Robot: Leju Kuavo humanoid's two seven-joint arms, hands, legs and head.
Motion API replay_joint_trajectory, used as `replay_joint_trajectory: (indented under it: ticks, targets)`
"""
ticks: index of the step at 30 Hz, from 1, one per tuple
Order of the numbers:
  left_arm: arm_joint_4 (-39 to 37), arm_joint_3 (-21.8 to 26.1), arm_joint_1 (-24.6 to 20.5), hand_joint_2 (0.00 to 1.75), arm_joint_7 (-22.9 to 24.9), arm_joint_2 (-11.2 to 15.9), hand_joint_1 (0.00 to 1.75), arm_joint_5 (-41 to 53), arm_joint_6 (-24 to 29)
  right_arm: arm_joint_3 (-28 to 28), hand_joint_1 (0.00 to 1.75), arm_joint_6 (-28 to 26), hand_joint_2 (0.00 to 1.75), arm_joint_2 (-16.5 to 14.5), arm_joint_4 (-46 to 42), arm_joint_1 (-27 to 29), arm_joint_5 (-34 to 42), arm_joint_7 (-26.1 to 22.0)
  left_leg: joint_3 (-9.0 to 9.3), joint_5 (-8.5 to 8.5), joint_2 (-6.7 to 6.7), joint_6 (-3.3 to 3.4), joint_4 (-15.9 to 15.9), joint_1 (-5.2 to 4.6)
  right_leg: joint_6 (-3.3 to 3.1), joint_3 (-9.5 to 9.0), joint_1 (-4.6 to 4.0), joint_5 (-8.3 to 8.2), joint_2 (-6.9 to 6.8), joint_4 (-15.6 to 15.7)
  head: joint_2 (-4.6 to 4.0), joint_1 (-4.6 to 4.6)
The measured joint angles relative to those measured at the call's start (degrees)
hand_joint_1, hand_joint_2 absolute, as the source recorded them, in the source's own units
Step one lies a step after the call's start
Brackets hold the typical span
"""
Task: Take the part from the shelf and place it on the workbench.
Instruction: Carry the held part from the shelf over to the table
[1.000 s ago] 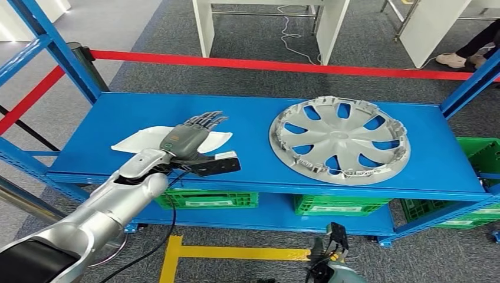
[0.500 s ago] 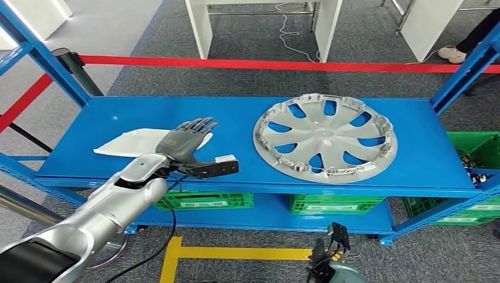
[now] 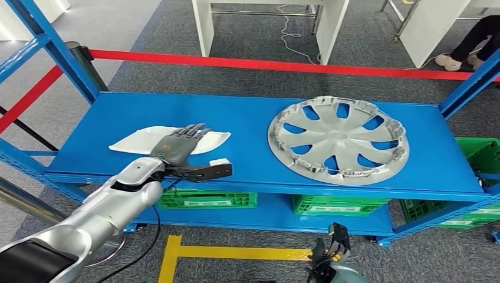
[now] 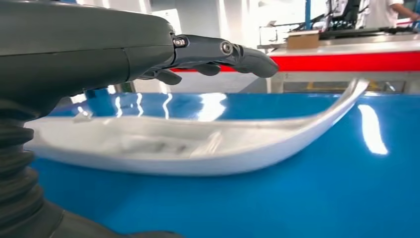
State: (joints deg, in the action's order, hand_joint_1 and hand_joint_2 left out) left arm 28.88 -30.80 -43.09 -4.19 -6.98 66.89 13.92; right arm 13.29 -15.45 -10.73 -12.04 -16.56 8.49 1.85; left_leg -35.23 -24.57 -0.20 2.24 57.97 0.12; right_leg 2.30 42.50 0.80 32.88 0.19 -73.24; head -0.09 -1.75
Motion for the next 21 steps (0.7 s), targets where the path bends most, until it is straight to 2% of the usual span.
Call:
replay_joint_trajectory:
  ticks: [1, 2, 3, 5, 6, 7, 10, 12, 14, 15, 16, 17, 18, 20, 21]
  targets:
    - [-0.1, 0.0, 0.3, 1.75, 0.2, 0.1, 0.00, 0.1, 0.1, 0.0, 0.00, 0.0, 0.00, 0.0, 0.0, 0.2, 0.0, 0.0, 0.00, -0.03, -0.01, 0.01, 0.1, 0.00, 0.10, 0.58, 0.01, -0.29, -0.01, -1.0, 0.00, -0.02]
    - [-0.2, 0.0, 0.6, 1.75, 0.3, 0.1, 0.00, 0.2, 0.2, 0.1, 0.00, 0.0, 0.00, 0.1, 0.0, 0.3, 0.0, 0.1, 0.00, -0.08, -0.03, -0.01, 0.1, 0.02, 0.15, 0.00, 0.04, -1.64, -0.04, 0.4, 0.00, -0.02]
    - [-0.3, 0.0, 0.8, 1.75, 0.3, 0.2, 0.00, 0.2, 0.3, 0.1, 0.00, 0.0, 0.00, 0.2, 0.0, 0.4, 0.0, 0.1, 0.01, -0.19, -0.08, -0.11, 0.3, 0.07, 0.17, -1.66, 0.10, -3.72, -0.10, 3.9, 0.00, -0.02]
    - [-0.3, 0.0, 0.8, 1.75, 0.4, 0.3, 0.00, 0.2, 0.4, 0.2, 0.00, 0.0, 0.00, 0.3, 0.0, 0.3, 0.0, 0.1, -0.11, -0.47, -0.18, -0.52, 0.8, 0.00, 0.04, -5.43, 0.15, -6.30, -0.14, 11.2, 0.00, -0.03]
    - [-0.3, 0.1, 0.8, 1.75, 0.5, 0.3, 0.00, 0.2, 0.4, 0.3, 0.00, 0.0, 0.00, 0.3, 0.0, 0.3, 0.0, 0.1, -0.22, -0.53, -0.22, -0.80, 1.0, -0.10, -0.16, -6.63, 0.12, -6.72, -0.11, 13.4, 0.00, -0.03]
    - [-0.3, 0.1, 0.8, 1.75, 0.5, 0.4, 0.00, 0.2, 0.4, 0.3, 0.00, 0.0, 0.00, 0.4, 0.0, 0.3, 0.0, 0.2, -0.32, -0.50, -0.24, -1.06, 1.1, -0.19, -0.44, -7.10, 0.02, -6.53, -0.04, 14.1, 0.00, -0.04]
    - [-0.4, 0.1, 0.7, 1.75, 0.6, 0.5, 0.00, 0.2, 0.5, 0.4, 0.00, 0.0, 0.00, 0.4, 0.0, 0.5, 0.0, 0.2, -0.49, -0.74, -0.21, -1.77, 1.4, -0.15, -1.47, -7.30, 0.02, -6.80, 0.05, 14.2, 0.00, -0.02]
    - [-0.4, 0.1, 0.7, 1.75, 0.6, 0.6, 0.00, 0.2, 0.5, 0.5, 0.00, 0.0, 0.00, 0.4, 0.0, 0.4, 0.0, 0.2, -1.84, -2.95, -0.15, -2.34, 4.7, -0.04, -2.12, -7.42, 0.24, -6.90, -0.01, 14.4, 0.00, 0.14]
    - [-0.5, 0.1, 0.9, 1.75, 0.7, 0.7, 0.00, 0.2, 0.5, 0.5, 0.00, 0.0, 0.00, 0.4, 0.0, 0.4, 0.0, 0.2, -5.07, -6.49, -0.10, -2.79, 12.2, 0.06, -2.42, -7.42, 0.22, -6.88, -0.04, 14.4, 0.00, 0.25]
    - [-0.6, 0.1, 1.0, 1.75, 0.8, 0.8, 0.00, 0.2, 0.5, 0.5, 0.00, 0.1, 0.00, 0.4, 0.0, 0.5, 0.0, 0.2, -6.59, -7.66, -0.09, -2.88, 15.6, 0.09, -2.45, -7.41, 0.21, -6.88, -0.05, 14.4, 0.00, 0.23]
    - [-0.7, 0.2, 1.1, 1.75, 0.9, 0.9, 0.00, 0.2, 0.4, 0.6, 0.00, 0.1, 0.00, 0.4, 0.0, 0.5, 0.0, 0.2, -7.34, -7.84, -0.09, -2.86, 17.3, 0.09, -2.46, -7.42, 0.19, -6.88, -0.05, 14.4, 0.00, 0.24]
    - [-0.8, 0.2, 1.2, 1.75, 0.9, 1.0, 0.00, 0.1, 0.4, 0.6, 0.00, 0.1, 0.00, 0.4, 0.0, 0.6, 0.0, 0.1, -7.05, -6.93, -0.09, -2.72, 16.8, 0.08, -2.47, -7.47, 0.17, -6.87, -0.03, 14.4, 0.00, 0.24]
    - [-0.8, 0.3, 1.2, 1.75, 1.0, 1.1, 0.00, 0.0, 0.4, 0.6, 0.00, 0.1, 0.00, 0.4, 0.0, 0.6, 0.0, 0.1, -5.68, -5.12, -0.10, -2.47, 14.0, 0.05, -2.47, -7.55, 0.13, -6.87, 0.01, 14.4, 0.00, 0.24]
    - [-0.8, 0.6, 1.1, 1.75, 1.0, 1.4, 0.00, -0.2, 0.5, 0.6, 0.00, 0.1, 0.00, 0.4, 0.0, 0.6, -0.1, 0.1, -1.73, -1.67, -0.08, -1.65, 5.9, -0.16, -2.36, -7.63, -0.03, -6.88, 0.07, 14.4, 0.00, 0.23]
    - [-0.8, 0.8, 1.1, 1.75, 1.0, 1.5, 0.00, -0.2, 0.5, 0.6, 0.00, 0.1, 0.00, 0.4, 0.0, 0.5, -0.1, 0.0, -0.33, -0.85, -0.08, -1.33, 2.9, -0.31, -2.19, -7.54, -0.08, -6.94, 0.07, 14.4, 0.00, 0.22]
